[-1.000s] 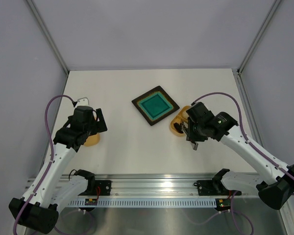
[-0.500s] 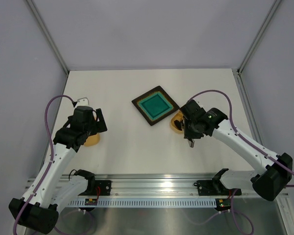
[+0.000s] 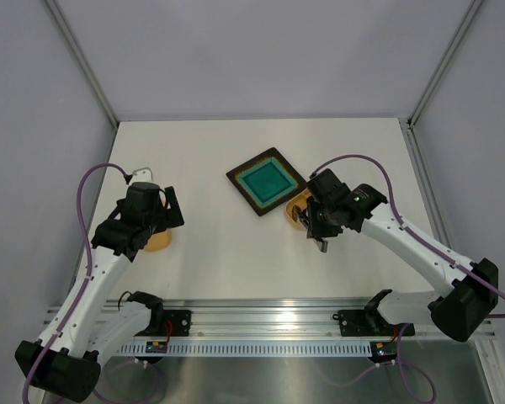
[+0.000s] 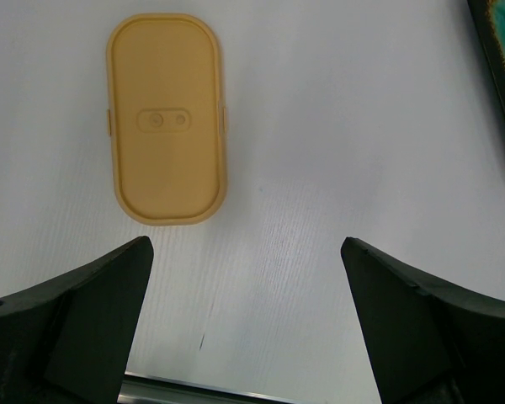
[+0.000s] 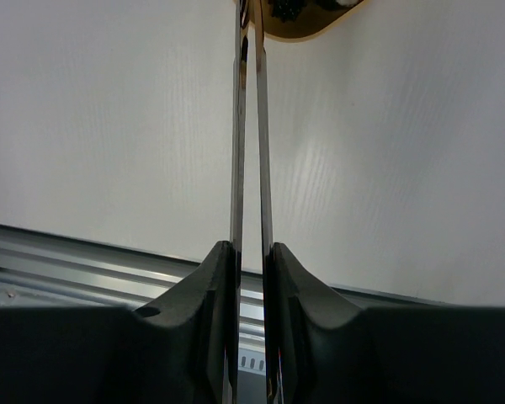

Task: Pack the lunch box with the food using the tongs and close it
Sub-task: Adjust the fake food in the packing box.

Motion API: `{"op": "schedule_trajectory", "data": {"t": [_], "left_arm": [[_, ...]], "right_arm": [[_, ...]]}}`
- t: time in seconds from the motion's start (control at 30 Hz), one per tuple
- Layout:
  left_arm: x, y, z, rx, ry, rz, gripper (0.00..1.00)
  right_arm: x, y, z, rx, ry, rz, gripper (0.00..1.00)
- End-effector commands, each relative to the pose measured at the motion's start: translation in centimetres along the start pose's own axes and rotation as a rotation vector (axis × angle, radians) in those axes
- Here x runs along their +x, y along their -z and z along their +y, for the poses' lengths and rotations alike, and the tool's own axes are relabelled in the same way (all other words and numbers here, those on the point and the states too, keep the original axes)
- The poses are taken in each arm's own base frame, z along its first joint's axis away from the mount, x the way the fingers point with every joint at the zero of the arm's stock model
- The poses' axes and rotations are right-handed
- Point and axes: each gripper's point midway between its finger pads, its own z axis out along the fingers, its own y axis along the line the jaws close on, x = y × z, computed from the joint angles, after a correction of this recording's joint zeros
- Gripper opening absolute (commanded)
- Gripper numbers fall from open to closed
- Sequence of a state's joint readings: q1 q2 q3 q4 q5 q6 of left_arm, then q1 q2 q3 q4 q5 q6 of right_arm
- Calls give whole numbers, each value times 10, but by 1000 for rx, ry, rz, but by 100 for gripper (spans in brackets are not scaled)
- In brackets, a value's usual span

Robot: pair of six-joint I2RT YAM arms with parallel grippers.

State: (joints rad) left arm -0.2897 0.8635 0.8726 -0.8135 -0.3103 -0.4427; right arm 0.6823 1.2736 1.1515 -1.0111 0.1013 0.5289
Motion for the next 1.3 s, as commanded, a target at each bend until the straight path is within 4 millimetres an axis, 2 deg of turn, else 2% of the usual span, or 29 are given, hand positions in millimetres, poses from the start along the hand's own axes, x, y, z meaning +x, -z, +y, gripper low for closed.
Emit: {"op": "schedule_trajectory", "data": {"t": [0.0,0.23,0.37,0.7,0.9,1.13,1.27], "left_arm": [[-12,2,-5,20,22,-48,99],[-12,2,-4,18,21,-47,99],[-11,3,-3,17,20,-46,99],[-10,5,-1,10,19,-53,99],[-9,5,0,6,20,-51,99],[-10,4,-1,10,22,-51,99],[-9,4,-1,8,21,-48,99]], "right_arm": [[-14,18,29,-144,48,-48,9],[-35,28,9,-28,21,-157,10],[-43,30,6,-7,-10,-199,9],[-31,-1,-9,110,3,-114,9],[-19,-13,3,48,30,-52,9],[-20,-4,30,-111,57,-57,8],[-23,3,37,-159,55,-78,9]]}}
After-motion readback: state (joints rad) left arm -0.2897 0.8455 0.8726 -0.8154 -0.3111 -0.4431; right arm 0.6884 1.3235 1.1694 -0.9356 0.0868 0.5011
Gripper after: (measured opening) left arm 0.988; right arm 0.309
